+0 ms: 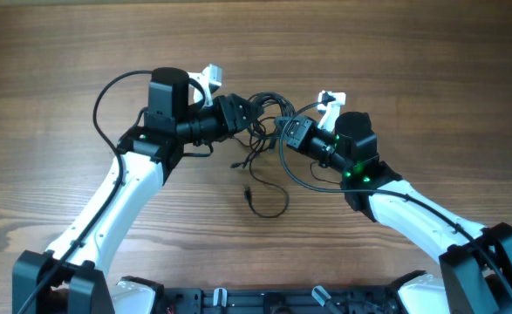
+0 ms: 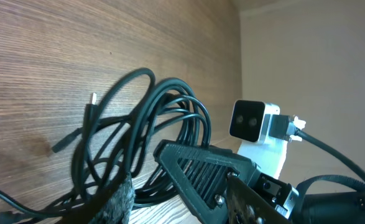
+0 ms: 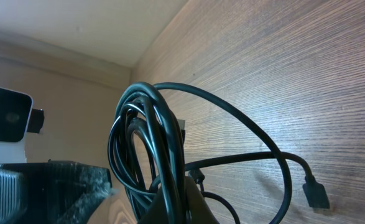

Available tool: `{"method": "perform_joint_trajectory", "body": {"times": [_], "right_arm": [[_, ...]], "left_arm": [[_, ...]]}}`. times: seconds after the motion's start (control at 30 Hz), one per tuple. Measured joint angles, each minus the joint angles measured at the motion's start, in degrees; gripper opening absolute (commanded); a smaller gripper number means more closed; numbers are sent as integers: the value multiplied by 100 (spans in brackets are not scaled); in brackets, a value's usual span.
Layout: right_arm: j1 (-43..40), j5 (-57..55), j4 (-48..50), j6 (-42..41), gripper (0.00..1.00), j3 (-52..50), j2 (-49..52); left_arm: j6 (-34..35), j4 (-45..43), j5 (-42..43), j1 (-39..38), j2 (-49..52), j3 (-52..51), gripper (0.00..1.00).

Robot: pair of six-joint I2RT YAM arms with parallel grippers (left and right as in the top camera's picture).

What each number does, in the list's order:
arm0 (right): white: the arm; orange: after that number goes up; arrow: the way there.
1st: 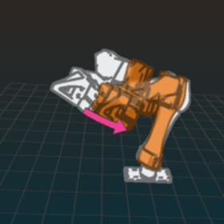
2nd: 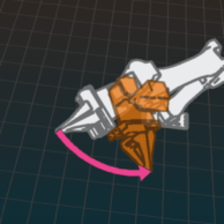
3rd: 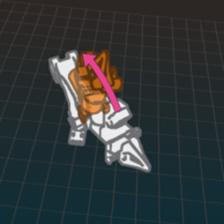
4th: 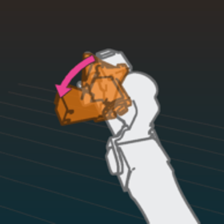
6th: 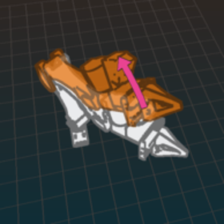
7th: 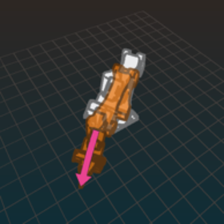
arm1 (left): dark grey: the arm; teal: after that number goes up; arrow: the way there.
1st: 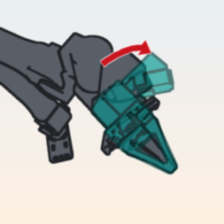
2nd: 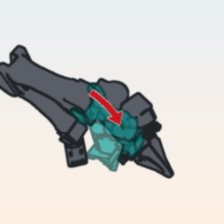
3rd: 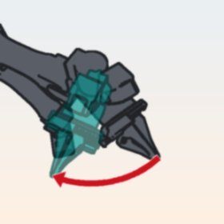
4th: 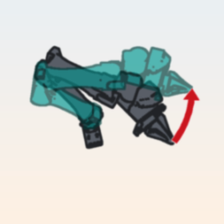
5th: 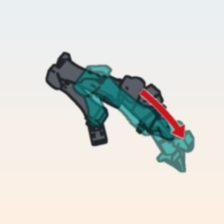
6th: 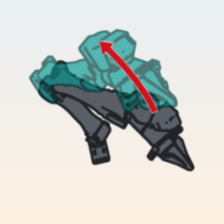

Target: Untangle cables

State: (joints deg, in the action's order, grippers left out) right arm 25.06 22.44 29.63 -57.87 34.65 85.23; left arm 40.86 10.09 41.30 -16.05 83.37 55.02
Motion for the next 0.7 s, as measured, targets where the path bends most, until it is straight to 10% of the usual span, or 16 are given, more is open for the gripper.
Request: {"method": "perform_joint_trajectory", "body": {"times": [0.7], "right_arm": [[0,177,192,0,4,0,0]], "left_arm": [[149,210,-866,-304,293,0,47]]}}
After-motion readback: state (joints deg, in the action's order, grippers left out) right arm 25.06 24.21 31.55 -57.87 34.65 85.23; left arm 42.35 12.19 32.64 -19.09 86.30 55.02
